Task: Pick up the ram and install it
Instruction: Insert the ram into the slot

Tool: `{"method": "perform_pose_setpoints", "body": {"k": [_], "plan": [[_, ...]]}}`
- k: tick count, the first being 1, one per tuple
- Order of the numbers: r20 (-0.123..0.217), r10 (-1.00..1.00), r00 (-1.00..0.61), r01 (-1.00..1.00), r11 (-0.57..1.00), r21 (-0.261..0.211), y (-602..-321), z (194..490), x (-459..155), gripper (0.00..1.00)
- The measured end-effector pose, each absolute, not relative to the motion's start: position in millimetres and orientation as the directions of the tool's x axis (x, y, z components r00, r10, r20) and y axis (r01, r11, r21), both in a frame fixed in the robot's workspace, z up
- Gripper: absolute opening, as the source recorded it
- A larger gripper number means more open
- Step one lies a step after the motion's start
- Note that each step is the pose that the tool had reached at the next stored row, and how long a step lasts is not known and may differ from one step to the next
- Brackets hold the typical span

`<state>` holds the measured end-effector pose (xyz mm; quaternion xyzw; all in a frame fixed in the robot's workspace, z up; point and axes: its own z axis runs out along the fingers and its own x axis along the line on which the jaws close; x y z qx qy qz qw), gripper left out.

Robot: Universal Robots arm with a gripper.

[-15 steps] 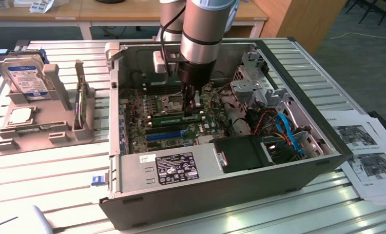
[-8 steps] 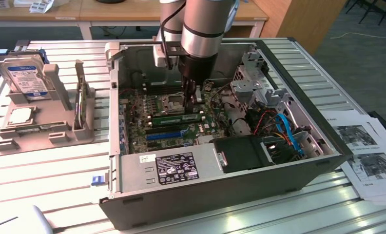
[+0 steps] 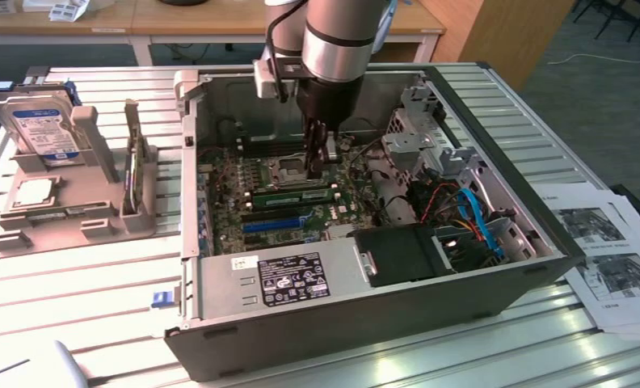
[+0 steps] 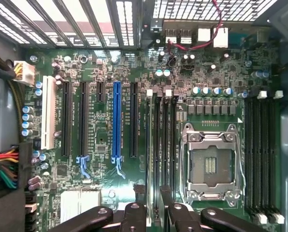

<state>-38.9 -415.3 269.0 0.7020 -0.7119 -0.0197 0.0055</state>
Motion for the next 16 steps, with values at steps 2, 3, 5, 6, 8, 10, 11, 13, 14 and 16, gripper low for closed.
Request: {"method": "perform_pose_setpoints", "body": {"k": [2, 3, 5, 6, 8, 10, 11, 13, 14, 16], "plan": [[-0.020, -1.000, -0.014, -0.999, 0.014, 0.036, -415, 273, -39, 0.25], [-0.020, -1.000, -0.014, -0.999, 0.014, 0.036, -415, 275, -39, 0.25], [-0.020, -1.000, -0.014, -0.999, 0.014, 0.036, -415, 279, -39, 0.25], [-0.020, -1.000, -0.014, -0.999, 0.014, 0.036, -415, 282, -39, 0.25], [-0.020, -1.000, -0.014, -0.999, 0.014, 0.036, -415, 286, -39, 0.25], [-0.020, -1.000, -0.014, -0.999, 0.014, 0.035, -415, 291, -39, 0.25], [-0.020, -1.000, -0.014, -0.999, 0.014, 0.035, -414, 294, -38, 0.25], [-0.020, -1.000, -0.014, -0.999, 0.014, 0.035, -414, 298, -38, 0.25], [-0.020, -1.000, -0.014, -0.999, 0.013, 0.035, -414, 300, -38, 0.25], [-0.020, -1.000, -0.014, -0.999, 0.014, 0.035, -414, 305, -38, 0.25]]}}
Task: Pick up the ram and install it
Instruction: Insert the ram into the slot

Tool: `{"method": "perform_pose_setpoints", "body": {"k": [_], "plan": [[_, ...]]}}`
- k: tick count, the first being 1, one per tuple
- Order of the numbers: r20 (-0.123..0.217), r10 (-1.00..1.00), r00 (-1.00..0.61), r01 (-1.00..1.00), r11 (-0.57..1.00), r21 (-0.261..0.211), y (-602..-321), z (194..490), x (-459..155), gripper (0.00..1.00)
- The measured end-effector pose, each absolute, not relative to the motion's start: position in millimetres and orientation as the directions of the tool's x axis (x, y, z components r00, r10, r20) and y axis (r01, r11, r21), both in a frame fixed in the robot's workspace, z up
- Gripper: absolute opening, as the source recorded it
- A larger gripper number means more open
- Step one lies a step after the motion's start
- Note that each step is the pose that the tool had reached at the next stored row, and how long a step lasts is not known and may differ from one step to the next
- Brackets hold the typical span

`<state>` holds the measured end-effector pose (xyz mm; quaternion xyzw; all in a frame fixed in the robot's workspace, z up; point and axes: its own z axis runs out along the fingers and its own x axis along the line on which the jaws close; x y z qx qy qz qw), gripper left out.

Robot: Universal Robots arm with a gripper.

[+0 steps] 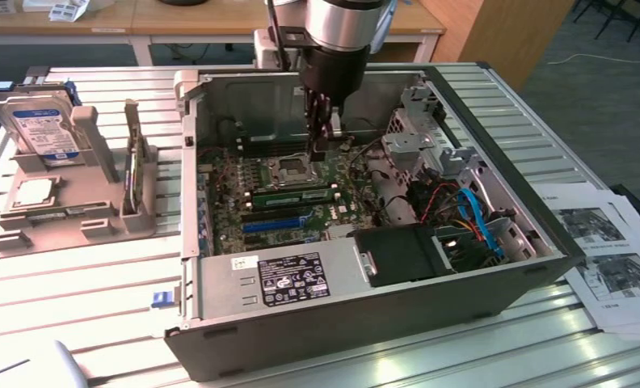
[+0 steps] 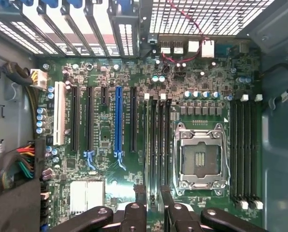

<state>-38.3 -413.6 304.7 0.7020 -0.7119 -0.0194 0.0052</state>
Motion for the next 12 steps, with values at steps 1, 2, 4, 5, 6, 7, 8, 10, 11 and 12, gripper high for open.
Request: {"method": "perform_pose_setpoints", "body": {"k": [1, 2, 4, 5, 6, 7, 8, 10, 11, 12], "plan": [[-0.020, -1.000, -0.014, -0.999, 0.014, 0.035, -413, 307, -38, 0.25], [-0.020, -1.000, -0.014, -0.999, 0.014, 0.035, -413, 308, -38, 0.25], [-0.020, -1.000, -0.014, -0.999, 0.014, 0.034, -413, 311, -38, 0.25], [-0.020, -1.000, -0.014, -0.999, 0.014, 0.034, -413, 313, -38, 0.25], [-0.020, -1.000, -0.014, -0.999, 0.014, 0.034, -412, 314, -38, 0.25], [-0.020, -1.000, -0.014, -0.999, 0.014, 0.034, -412, 316, -38, 0.25], [-0.020, -1.000, -0.014, -0.999, 0.014, 0.034, -412, 318, -38, 0.25], [-0.020, -1.000, -0.014, -0.999, 0.014, 0.034, -412, 322, -38, 0.25], [-0.020, -1.000, -0.014, -0.999, 0.014, 0.034, -412, 324, -38, 0.25], [-0.020, -1.000, -0.014, -0.999, 0.014, 0.033, -412, 325, -38, 0.25]]}}
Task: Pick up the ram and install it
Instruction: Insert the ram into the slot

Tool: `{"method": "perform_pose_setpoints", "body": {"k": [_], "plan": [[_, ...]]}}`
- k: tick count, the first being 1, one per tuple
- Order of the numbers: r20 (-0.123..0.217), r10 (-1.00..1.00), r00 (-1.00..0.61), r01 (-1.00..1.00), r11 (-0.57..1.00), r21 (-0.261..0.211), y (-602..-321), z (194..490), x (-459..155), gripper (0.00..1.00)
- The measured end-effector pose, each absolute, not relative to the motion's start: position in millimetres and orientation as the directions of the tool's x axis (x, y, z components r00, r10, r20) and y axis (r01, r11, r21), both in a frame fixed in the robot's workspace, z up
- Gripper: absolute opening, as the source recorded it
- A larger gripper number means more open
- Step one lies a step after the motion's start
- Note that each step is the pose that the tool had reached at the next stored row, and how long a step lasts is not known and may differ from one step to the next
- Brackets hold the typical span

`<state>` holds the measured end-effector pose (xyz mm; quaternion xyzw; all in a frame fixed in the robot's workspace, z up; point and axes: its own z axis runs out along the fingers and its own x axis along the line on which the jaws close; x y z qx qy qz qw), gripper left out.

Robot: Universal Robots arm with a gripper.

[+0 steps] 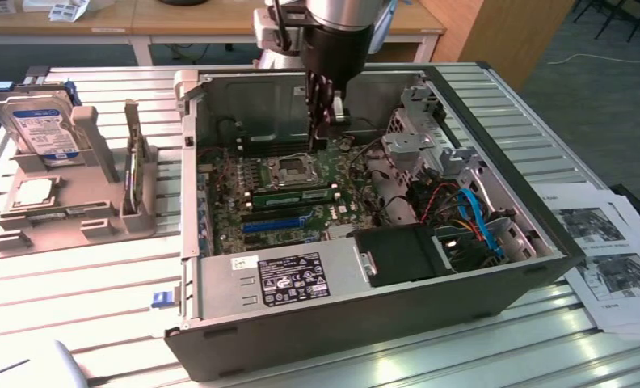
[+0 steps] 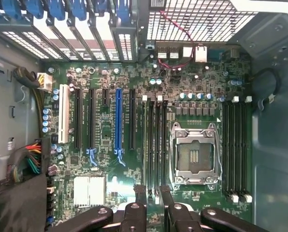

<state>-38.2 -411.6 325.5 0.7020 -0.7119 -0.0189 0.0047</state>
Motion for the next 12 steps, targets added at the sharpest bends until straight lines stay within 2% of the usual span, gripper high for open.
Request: {"method": "perform_pose_setpoints", "body": {"k": [12], "plan": [[-0.020, -1.000, -0.014, -0.999, 0.014, 0.033, -409, 341, -38, 0.25]]}}
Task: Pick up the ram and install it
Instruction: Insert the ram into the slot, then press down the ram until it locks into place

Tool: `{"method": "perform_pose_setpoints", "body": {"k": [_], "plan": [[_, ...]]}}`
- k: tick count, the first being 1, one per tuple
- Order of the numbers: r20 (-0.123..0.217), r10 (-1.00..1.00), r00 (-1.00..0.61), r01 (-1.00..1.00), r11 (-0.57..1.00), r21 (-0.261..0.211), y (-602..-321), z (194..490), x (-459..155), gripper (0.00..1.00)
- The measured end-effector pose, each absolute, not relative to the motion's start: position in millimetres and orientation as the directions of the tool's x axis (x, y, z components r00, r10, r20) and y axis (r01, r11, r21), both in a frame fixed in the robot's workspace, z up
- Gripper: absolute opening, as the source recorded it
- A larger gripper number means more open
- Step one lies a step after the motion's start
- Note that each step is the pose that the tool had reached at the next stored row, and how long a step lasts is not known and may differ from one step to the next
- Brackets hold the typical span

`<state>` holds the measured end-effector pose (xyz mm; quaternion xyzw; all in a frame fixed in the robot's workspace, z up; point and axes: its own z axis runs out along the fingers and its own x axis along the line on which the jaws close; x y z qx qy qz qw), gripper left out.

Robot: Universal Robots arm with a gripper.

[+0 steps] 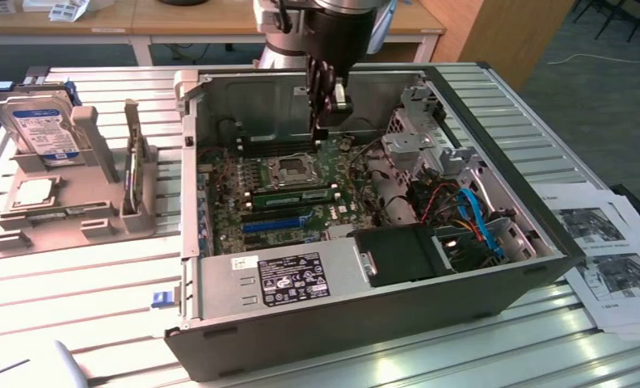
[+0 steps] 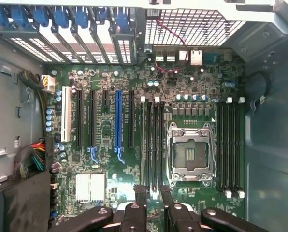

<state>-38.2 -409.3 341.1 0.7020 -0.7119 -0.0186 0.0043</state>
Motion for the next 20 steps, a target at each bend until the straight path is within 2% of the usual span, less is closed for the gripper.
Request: {"method": "perform_pose_setpoints", "body": {"k": [7, 20], "plan": [[-0.020, -1.000, -0.014, -0.999, 0.014, 0.032, -409, 353, -38, 0.25], [-0.020, -1.000, -0.014, -0.999, 0.014, 0.032, -409, 353, -38, 0.25]]}}
